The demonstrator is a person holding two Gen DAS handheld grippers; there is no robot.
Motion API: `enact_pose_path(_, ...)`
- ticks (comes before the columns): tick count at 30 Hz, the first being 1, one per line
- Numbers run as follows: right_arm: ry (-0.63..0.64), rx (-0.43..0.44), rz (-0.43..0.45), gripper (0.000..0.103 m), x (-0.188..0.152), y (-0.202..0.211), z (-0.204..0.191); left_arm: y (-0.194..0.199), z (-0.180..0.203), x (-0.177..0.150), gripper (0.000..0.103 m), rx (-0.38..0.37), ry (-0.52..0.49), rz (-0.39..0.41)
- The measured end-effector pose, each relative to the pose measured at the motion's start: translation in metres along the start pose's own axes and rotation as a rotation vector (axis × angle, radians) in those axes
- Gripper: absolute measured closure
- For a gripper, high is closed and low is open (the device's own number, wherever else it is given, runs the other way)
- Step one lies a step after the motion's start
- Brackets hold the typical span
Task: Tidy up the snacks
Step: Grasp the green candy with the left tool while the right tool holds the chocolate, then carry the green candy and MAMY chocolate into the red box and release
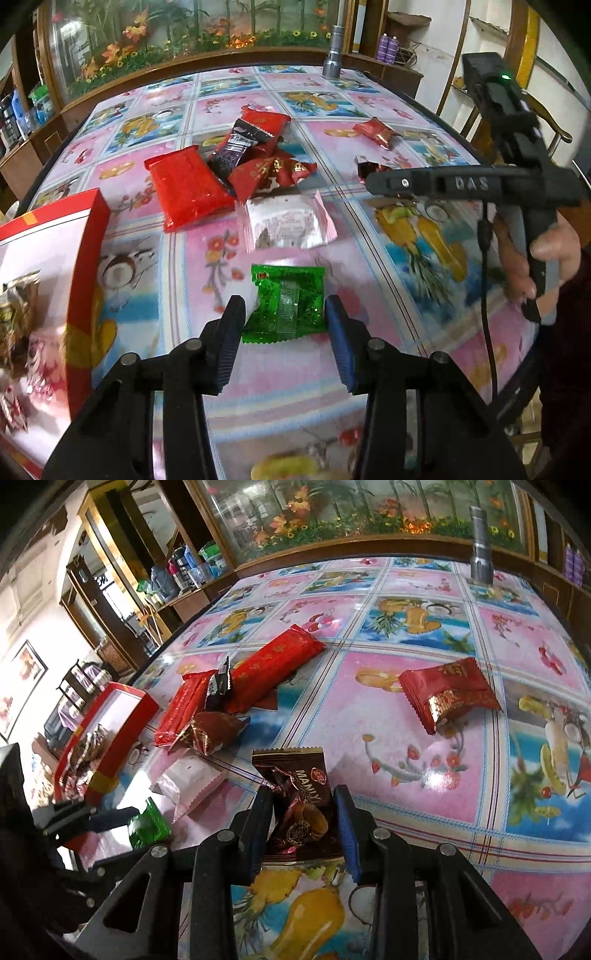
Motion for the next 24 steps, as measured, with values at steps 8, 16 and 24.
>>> enact_pose_path(8,-0.121,0.114,0.031,0.068,0.002,0.009,0.007,0.024,-0.012,-0.01,0.06,-0.002,0.038,0.029)
enact_pose_path(16,-0.187,0.153,0.092,0.068,0.01,0.021,0.012,0.011,-0.023,-0.027,0.06,0.039,0.047,-0.023)
enact_pose_path(24,-0.18,0.137,0.072,0.068,0.008,0.017,0.012,0.005,-0.027,-0.021,0.047,0.061,0.056,-0.007)
Point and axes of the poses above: each gripper's, at about its wrist camera, not at the fingertips, and y roughly against the way its jaws point, z to its right, x to its top, the point moved 8 cm from there along -y, roughly the way its jaws point, and after that the axes turned 2 degrees about y, right-handed, at the moved point
